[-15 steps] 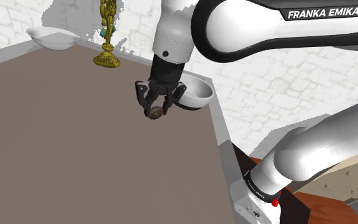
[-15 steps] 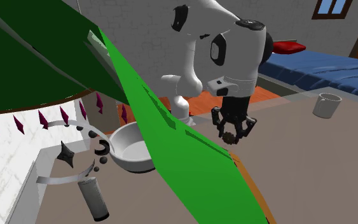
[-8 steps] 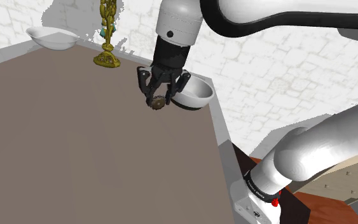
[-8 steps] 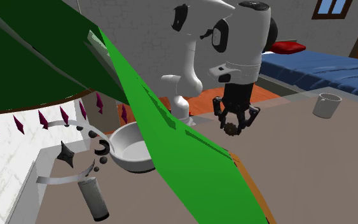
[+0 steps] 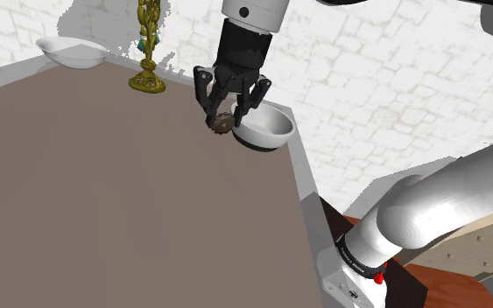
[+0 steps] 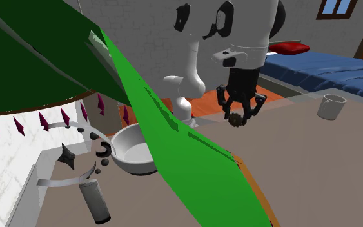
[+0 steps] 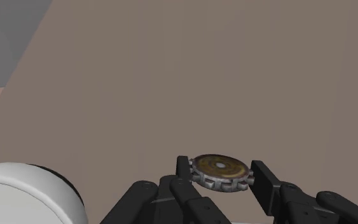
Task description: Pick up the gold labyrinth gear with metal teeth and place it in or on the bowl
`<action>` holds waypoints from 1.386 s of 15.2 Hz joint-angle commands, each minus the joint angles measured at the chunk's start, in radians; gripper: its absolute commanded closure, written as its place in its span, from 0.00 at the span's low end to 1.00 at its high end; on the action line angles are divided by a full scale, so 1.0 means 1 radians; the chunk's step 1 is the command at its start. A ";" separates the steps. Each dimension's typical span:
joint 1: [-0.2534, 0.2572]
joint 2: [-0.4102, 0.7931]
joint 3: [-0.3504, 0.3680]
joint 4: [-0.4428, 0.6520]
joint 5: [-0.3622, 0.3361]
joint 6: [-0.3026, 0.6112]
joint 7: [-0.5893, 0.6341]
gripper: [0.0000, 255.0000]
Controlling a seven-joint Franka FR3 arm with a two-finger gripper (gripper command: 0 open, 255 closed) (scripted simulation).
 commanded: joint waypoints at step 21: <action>-0.156 -0.018 -0.359 -0.046 -0.102 -0.021 -0.487 1.00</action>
